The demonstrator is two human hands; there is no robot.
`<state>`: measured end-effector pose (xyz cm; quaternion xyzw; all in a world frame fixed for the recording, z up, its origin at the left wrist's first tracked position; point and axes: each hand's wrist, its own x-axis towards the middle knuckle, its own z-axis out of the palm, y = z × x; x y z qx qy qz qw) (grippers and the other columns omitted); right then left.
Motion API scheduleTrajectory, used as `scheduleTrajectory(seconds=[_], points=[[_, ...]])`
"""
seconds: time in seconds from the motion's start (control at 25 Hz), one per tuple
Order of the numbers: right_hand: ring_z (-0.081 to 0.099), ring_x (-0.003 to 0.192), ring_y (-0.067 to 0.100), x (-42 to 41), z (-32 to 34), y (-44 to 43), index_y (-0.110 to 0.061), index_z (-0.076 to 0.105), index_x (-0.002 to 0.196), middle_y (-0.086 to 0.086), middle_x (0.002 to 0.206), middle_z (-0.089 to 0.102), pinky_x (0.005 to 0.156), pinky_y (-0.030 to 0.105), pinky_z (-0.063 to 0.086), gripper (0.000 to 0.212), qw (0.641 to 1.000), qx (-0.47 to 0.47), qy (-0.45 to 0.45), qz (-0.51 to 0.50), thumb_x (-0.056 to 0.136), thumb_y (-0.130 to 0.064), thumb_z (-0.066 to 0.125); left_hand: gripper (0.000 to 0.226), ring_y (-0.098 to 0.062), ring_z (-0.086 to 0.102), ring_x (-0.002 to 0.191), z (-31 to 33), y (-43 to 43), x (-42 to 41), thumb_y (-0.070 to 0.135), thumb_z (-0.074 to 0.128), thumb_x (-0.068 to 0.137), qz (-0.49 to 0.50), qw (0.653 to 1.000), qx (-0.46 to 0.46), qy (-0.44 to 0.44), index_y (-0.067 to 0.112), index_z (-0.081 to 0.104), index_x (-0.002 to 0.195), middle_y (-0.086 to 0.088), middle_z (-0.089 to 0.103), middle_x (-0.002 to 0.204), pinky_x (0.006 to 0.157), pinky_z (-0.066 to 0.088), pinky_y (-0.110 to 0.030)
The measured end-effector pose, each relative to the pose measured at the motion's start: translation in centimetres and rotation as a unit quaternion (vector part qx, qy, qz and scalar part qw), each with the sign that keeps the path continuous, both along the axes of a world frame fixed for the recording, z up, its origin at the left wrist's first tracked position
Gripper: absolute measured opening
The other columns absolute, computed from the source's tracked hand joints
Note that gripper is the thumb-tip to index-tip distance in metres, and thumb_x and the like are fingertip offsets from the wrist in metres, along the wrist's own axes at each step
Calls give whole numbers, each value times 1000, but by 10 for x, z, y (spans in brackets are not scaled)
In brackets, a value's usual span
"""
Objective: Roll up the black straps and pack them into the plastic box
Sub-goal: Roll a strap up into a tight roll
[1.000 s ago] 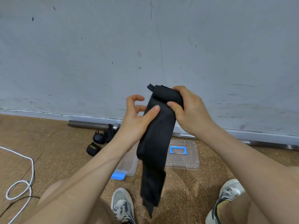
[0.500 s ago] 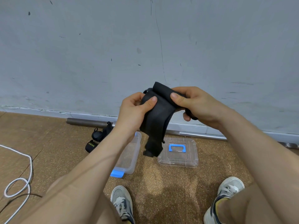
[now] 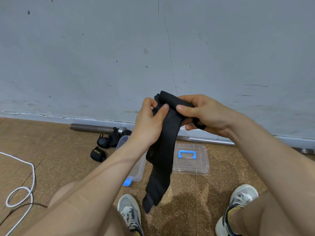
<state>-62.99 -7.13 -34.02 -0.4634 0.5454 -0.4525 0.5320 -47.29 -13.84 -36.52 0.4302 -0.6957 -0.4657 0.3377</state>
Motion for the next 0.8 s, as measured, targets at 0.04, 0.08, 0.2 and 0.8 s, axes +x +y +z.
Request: scheduleTrajectory(seconds=[0.04, 0.08, 0.2, 0.8], points=[[65, 81, 18, 1, 0, -1, -7, 60, 126, 12, 100, 69, 54, 18, 47, 27, 1000, -10, 0, -8, 101, -11, 52, 25, -20, 58, 77, 0, 0, 0, 37, 52, 100, 5, 1000, 16, 16, 14, 44, 99, -10, 60, 89, 62, 45, -32], [64, 76, 16, 2, -1, -1, -8, 61, 125, 11, 98, 69, 53, 18, 46, 26, 1000, -21, 5, -19, 100, -8, 53, 23, -18, 58, 75, 0, -1, -1, 39, 49, 101, 14, 998, 39, 39, 16, 43, 98, -9, 60, 87, 59, 45, -30], [61, 65, 8, 11, -4, -3, -17, 64, 122, 5, 94, 70, 52, 20, 46, 31, 995, -56, 59, -59, 96, -1, 57, 16, -12, 64, 75, 2, -3, -2, 39, 45, 103, 58, 986, 102, 114, 24, 48, 105, -5, 67, 91, 58, 49, -25], [62, 73, 13, 7, 2, 1, -20, 60, 123, 0, 93, 65, 54, 20, 49, 42, 987, -32, 52, -152, 86, -6, 72, 18, -11, 71, 73, 14, -9, 9, 10, 64, 93, -53, 984, 66, 158, 14, 53, 106, -1, 70, 85, 64, 56, -24]])
